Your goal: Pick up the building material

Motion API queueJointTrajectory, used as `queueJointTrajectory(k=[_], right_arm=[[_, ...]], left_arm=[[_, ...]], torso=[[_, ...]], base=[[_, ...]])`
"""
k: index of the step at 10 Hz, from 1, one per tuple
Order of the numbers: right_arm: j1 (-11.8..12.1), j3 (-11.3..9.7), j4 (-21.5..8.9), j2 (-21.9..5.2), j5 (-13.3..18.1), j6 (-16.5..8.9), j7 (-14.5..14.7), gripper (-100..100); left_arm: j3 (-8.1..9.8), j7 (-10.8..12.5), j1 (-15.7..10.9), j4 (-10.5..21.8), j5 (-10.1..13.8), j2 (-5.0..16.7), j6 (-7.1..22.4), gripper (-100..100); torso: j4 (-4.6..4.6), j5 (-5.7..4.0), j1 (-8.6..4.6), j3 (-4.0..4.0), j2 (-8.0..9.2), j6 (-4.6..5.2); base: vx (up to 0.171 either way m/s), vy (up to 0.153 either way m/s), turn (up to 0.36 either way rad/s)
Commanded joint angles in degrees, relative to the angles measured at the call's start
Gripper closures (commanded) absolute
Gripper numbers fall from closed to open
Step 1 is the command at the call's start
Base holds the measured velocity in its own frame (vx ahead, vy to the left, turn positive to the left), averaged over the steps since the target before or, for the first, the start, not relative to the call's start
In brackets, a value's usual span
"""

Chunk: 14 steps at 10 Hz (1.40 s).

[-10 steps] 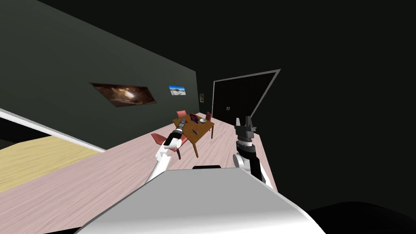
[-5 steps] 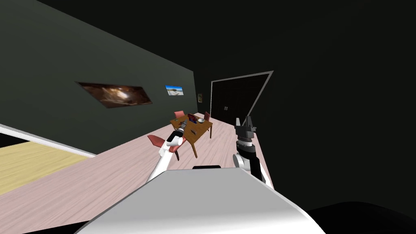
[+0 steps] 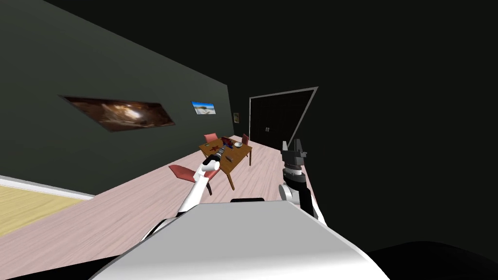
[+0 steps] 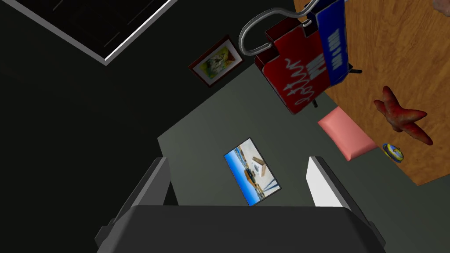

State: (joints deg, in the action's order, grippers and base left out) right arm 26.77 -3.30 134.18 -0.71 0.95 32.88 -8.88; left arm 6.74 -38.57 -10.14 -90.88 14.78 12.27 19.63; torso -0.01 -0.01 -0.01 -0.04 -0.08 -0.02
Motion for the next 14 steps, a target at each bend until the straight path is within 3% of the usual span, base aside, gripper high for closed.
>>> queueJointTrajectory(k=[1,2,3,4,5,7,10,12,14], right_arm=[[0.0,0.0,0.0,0.0,0.0,0.0,0.0,0],[0.0,0.0,0.0,0.0,0.0,0.0,0.0,0],[0.0,0.0,0.0,0.0,0.0,0.0,0.0,0],[0.0,0.0,0.0,0.0,0.0,0.0,0.0,0],[0.0,0.0,0.0,0.0,0.0,0.0,0.0,0],[0.0,0.0,0.0,0.0,0.0,0.0,0.0,0],[0.0,0.0,0.0,0.0,0.0,0.0,0.0,0],[0.0,0.0,0.0,0.0,0.0,0.0,0.0,0],[0.0,0.0,0.0,0.0,0.0,0.0,0.0,0]], left_arm=[[0.11,-0.8,-0.3,2.1,0.4,0.3,2.9,-100],[0.11,-0.8,-0.3,2.1,0.4,0.3,3.2,-100],[0.57,-2.0,-2.1,5.2,1.1,1.0,5.2,-100],[0.57,-2.0,-2.1,5.5,1.1,1.0,6.8,-100],[1.03,-3.2,-3.8,7.2,1.7,1.7,8.8,-100],[1.03,-3.2,-3.8,9.0,1.7,1.7,10.5,-100],[1.99,-5.1,-6.8,14.7,2.8,3.4,15.5,-100],[1.99,-5.1,-6.8,15.8,2.8,3.4,17.5,-100],[2.48,-6.0,-8.1,19.1,3.3,4.3,20.7,-100]], torso=[[0.0,0.0,0.0,0.0,0.0,0.0],[-0.01,0.01,0.02,0.0,0.01,-0.04],[0.0,0.01,0.05,0.02,0.04,-0.05],[0.0,0.01,0.03,0.0,0.0,-0.01],[-0.01,0.01,0.04,0.0,0.0,-0.04],[-0.03,0.02,0.05,-0.04,-0.06,-0.05],[-0.02,0.01,0.05,-0.03,-0.06,-0.05],[-0.03,0.01,0.06,-0.07,-0.11,-0.06],[-0.02,0.01,0.05,-0.04,-0.07,-0.02]], base=[[0.017,-0.009,-0.069],[0.008,-0.004,0.015],[0.022,-0.01,-0.12],[0.023,-0.005,-0.096],[0.041,-0.009,-0.125],[0.026,-0.001,-0.032],[0.042,-0.004,-0.113],[0.037,0.001,-0.03],[0.043,0.001,-0.107]])
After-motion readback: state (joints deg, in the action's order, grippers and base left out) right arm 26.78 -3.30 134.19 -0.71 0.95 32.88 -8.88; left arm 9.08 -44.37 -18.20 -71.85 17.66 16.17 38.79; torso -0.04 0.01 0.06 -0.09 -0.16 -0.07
